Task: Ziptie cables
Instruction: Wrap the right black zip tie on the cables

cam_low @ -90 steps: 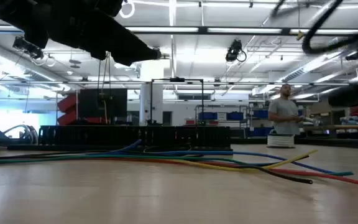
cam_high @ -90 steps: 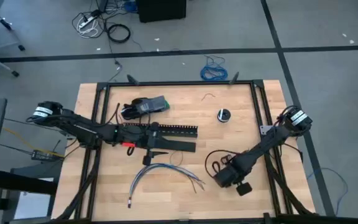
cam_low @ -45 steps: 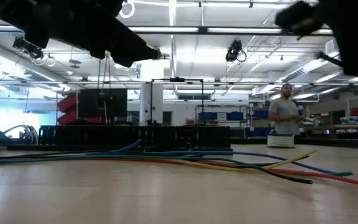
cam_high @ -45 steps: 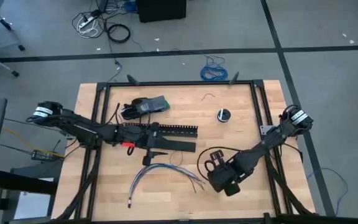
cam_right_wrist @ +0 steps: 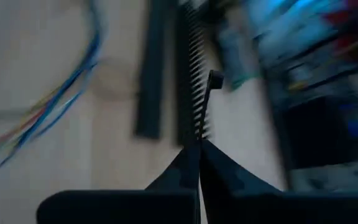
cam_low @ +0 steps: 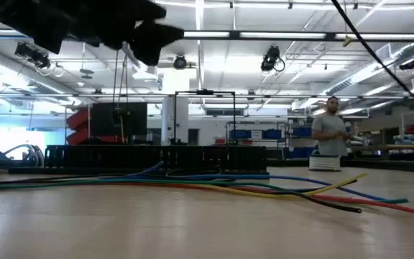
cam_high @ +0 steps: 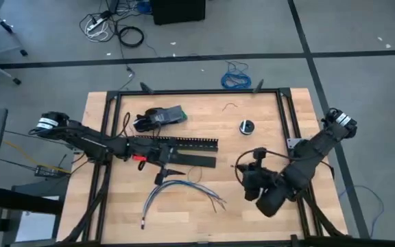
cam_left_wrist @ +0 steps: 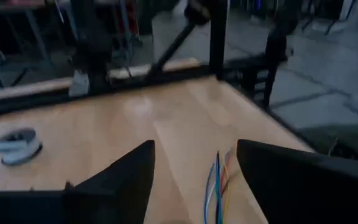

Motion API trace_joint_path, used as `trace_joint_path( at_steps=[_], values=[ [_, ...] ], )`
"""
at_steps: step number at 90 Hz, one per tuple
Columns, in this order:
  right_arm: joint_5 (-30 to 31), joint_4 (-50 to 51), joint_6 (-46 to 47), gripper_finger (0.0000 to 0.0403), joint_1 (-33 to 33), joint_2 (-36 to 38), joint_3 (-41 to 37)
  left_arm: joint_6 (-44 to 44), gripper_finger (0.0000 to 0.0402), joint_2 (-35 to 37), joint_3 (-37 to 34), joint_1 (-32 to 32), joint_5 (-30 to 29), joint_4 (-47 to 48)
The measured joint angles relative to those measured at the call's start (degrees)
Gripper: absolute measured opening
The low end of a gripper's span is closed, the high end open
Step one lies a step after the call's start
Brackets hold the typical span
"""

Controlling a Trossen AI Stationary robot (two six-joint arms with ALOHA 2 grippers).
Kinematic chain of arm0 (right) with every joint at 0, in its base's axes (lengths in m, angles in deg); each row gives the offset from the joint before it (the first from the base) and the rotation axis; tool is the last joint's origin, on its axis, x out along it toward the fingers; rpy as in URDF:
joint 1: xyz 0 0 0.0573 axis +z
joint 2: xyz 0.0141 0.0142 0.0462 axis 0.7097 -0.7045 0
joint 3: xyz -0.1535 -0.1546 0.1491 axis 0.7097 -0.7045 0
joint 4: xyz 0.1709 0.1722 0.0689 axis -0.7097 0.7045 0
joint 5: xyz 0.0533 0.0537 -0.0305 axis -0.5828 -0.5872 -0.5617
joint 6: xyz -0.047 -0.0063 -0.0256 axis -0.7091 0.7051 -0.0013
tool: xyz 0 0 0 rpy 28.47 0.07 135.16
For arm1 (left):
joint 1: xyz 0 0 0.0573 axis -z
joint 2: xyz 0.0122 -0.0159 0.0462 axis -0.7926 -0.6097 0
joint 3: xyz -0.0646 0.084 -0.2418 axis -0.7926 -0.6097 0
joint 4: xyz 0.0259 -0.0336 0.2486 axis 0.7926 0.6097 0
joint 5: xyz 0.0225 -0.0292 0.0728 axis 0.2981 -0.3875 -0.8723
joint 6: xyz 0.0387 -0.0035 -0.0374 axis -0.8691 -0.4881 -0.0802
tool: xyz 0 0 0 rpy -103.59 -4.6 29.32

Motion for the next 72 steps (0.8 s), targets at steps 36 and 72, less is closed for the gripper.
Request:
trace_joint_path(
  at_steps=[36,72],
  values=[
    [5.04,-23.29,3.62,0.0000,6.41,-0.15,-20.45,7.41,0.0223,0.00,0.00,0.15,0.02,-11.51],
    [9.52,-39.70,-7.55,0.0000,-1.53,-0.15,-23.04,7.46,0.0223,-6.20,0.00,0.38,0.06,-13.96]
  ],
)
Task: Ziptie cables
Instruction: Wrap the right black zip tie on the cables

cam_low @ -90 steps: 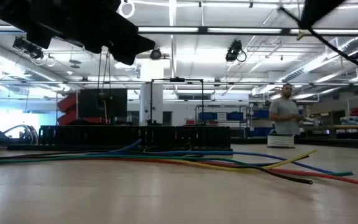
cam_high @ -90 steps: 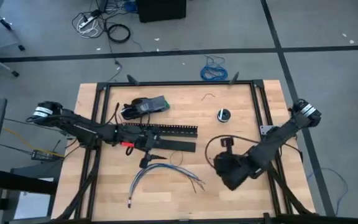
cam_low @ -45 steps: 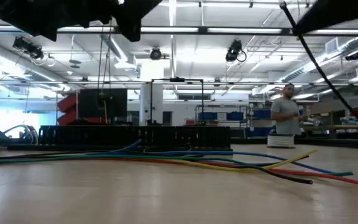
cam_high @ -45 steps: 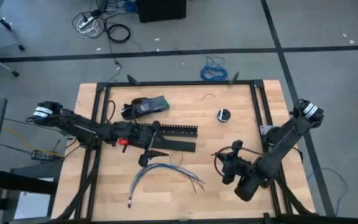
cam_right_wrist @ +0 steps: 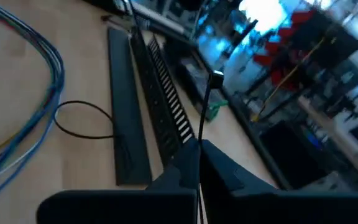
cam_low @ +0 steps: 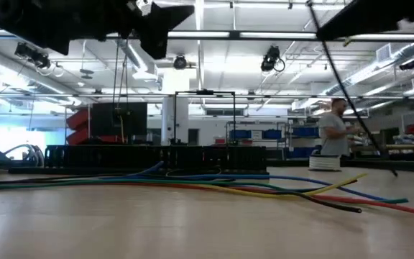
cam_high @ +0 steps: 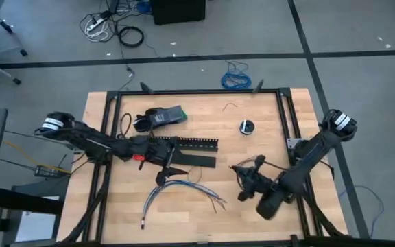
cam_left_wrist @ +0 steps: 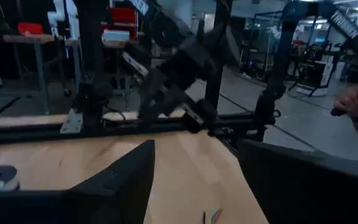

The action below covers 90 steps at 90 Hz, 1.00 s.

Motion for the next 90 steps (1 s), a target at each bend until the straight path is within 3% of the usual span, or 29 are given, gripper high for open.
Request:
trace_joint_path(
  at_steps=[32,55,90],
  values=[
    [-26.16,-34.66,-34.04,0.0000,-11.73,0.00,-0.04,0.39,0.0223,-6.39,0.02,0.03,8.26,-8.83],
    [-33.27,-37.95,-34.38,0.0000,-16.80,0.02,-0.02,-0.57,0.0223,-6.39,0.02,0.03,12.30,-11.16],
    [-43.60,-46.93,-37.38,0.0000,-21.84,0.02,-0.02,-3.09,0.0223,-6.39,0.02,-2.42,3.57,-14.14]
  ],
)
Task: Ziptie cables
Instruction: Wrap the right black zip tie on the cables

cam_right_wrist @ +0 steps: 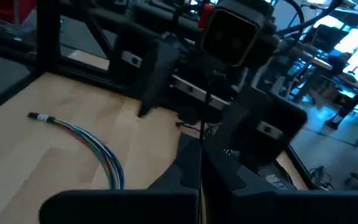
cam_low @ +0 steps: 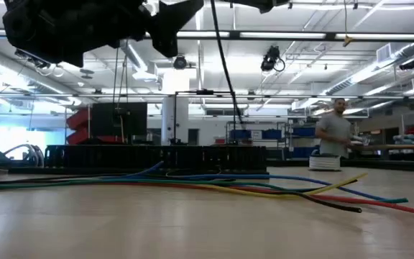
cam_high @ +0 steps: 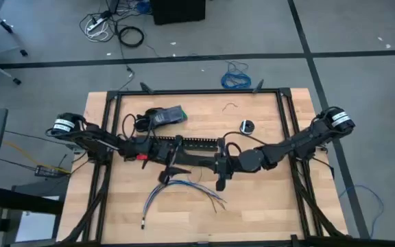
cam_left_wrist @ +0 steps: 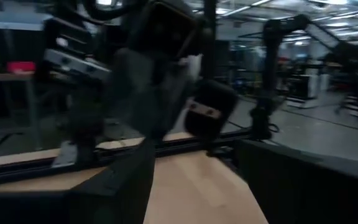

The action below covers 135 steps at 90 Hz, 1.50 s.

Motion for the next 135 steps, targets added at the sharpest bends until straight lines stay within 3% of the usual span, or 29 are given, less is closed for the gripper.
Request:
trace_joint_path(
  at_steps=[32,57,96,116,135],
  values=[
    [-0.74,0.93,-0.21,0.0000,-1.05,-0.02,0.00,-2.18,0.0223,0.00,0.29,-0.39,-1.69,-2.50],
    [-3.15,0.97,-0.46,0.0000,-3.23,-0.04,0.00,-4.54,0.0223,-0.02,4.04,-0.39,-2.86,3.10],
    [-3.16,0.95,-1.18,0.0000,-3.55,-0.07,0.00,-5.95,0.0216,-0.02,4.33,-0.39,-4.33,3.21],
    [-3.14,0.81,-1.17,0.0000,-3.57,-0.07,0.00,-5.97,0.0145,-0.02,4.33,-0.39,-8.85,3.26],
    [-2.91,0.66,-1.17,0.0000,-3.69,-0.13,0.00,-7.63,0.0022,-0.02,4.33,-0.39,-9.10,4.65]
  ],
)
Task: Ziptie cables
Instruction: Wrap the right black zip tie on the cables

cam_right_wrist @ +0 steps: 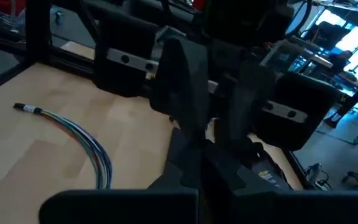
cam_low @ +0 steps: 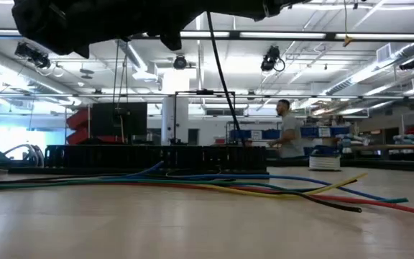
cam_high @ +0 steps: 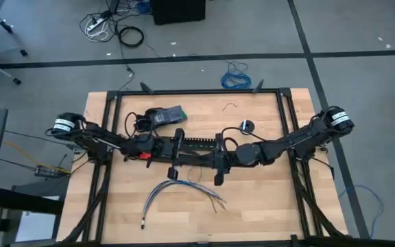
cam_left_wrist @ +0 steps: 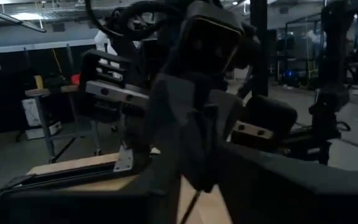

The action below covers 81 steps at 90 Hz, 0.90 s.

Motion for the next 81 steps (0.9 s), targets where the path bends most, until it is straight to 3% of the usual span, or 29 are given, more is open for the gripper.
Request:
trace_joint_path(
  at_steps=[26,53,69,81],
  values=[
    [-1.52,-0.06,-3.89,0.0019,-0.01,0.00,0.00,-1.46,0.0001,0.00,-0.07,0.07,1.41,-1.60],
    [-2.46,0.31,-20.42,0.0121,1.64,0.00,0.00,-0.92,0.0000,0.00,-0.02,0.50,2.50,-2.14],
    [5.72,0.33,-37.44,0.0175,3.91,-0.02,0.00,0.11,0.0000,1.51,-0.02,0.41,2.26,-0.99],
    [12.98,0.11,-48.11,0.0191,5.10,-0.02,0.02,1.59,0.0000,6.12,-0.06,0.37,2.28,4.91]
  ],
)
